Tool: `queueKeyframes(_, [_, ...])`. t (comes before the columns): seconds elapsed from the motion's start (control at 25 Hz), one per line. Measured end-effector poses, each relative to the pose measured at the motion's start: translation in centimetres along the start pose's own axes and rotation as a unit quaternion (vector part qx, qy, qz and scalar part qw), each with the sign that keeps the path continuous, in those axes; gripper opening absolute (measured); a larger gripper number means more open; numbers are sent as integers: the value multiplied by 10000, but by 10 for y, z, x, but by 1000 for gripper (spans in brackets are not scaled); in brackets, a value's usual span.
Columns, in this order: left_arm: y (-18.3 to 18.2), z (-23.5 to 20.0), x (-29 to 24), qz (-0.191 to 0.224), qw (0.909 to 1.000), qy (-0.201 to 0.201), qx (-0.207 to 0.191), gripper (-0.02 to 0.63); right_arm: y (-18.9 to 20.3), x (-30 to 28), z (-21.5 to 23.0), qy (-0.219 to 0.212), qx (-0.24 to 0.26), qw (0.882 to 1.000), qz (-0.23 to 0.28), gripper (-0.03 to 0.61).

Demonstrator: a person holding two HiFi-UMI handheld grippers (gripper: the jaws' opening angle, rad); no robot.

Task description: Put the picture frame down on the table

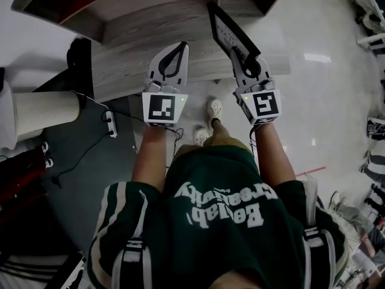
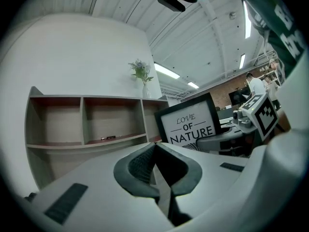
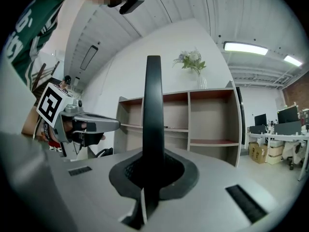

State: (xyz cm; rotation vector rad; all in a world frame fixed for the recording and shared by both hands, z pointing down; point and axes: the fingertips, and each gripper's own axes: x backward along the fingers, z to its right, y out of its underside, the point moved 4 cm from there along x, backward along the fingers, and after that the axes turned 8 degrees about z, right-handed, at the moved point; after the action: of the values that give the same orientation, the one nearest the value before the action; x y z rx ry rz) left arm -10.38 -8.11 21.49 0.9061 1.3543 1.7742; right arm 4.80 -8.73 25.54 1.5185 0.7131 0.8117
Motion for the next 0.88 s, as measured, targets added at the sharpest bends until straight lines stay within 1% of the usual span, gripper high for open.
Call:
queueKeyframes(0.08, [11,-6,-20,15,10000,-31,81,18,10,-22,15,-84,-42,9999,-62,38])
queueKeyframes(0.24, [32,-23,-65,-103,9994,-190,260,18,34,-68,45,-258,-99,9994,-206,38])
queueKeyframes(0.32, [42,-29,-85,-182,9993,-235,209,18,47,-87,59,-331,-170,9990,-260,38])
queueKeyframes(0.4, [53,-35,-104,-293,9992,-253,70,18,60,-104,71,-404,-276,9984,-288,38])
queueKeyframes(0.44, [59,-38,-111,-332,9991,-264,61,18,66,-111,75,-432,-312,9981,-303,37])
queueKeyframes(0.52, [74,-43,-125,-359,9988,-294,177,18,80,-124,84,-458,-363,9977,-343,37])
queueKeyframes(0.6, [90,-44,-138,-383,9986,-269,248,18,96,-135,91,-442,-439,9973,-400,38])
queueKeyframes(0.72, [116,-43,-156,-398,9988,-148,248,18,125,-146,100,-400,-539,9966,-473,38])
queueKeyframes(0.88, [152,-50,-174,-415,9986,-74,304,18,163,-164,105,-340,-566,9960,-599,38])
